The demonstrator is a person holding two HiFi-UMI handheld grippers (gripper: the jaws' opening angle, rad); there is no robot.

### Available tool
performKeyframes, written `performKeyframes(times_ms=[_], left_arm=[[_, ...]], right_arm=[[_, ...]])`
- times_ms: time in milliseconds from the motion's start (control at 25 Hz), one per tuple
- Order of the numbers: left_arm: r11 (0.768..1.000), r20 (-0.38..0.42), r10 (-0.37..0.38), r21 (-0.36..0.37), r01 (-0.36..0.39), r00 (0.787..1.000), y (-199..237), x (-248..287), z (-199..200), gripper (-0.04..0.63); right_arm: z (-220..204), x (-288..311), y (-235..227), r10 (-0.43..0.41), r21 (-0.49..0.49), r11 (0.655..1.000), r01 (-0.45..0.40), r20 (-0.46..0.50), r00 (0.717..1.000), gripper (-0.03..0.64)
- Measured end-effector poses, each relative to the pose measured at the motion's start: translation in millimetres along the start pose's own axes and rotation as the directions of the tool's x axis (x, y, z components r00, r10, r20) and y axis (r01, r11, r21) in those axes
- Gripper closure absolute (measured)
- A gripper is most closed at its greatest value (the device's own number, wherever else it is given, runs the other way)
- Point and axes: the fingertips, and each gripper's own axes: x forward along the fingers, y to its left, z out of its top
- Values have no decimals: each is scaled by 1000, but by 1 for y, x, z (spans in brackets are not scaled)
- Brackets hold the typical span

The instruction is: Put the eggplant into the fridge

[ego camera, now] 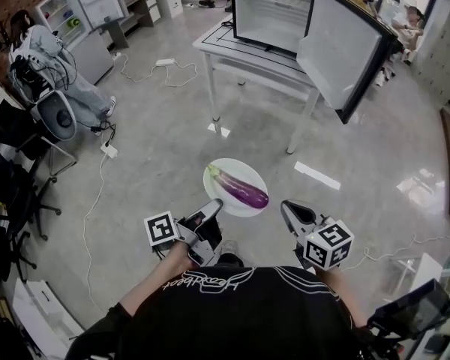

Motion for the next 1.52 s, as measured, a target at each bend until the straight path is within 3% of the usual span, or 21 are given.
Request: performKeyframes(times_ms=[480,840,1160,1520], left_arm=[[999,11,-44,-23,44,999,-3,9,121,577],[995,42,-97,4,96,994,-15,5,185,577],[990,60,-135,47,132,989,-34,1,199,577],[993,51,-106,62,103,993,-35,16,204,577]], right_arm=[[54,109,1,-20,-39,999,19,-29,999,611],[83,154,7,-31,-85,996,30,-16,999,611],[95,155,10,-38,-107,993,40,22,999,611],[111,162,-8,-25,-89,996,31,63,998,611]])
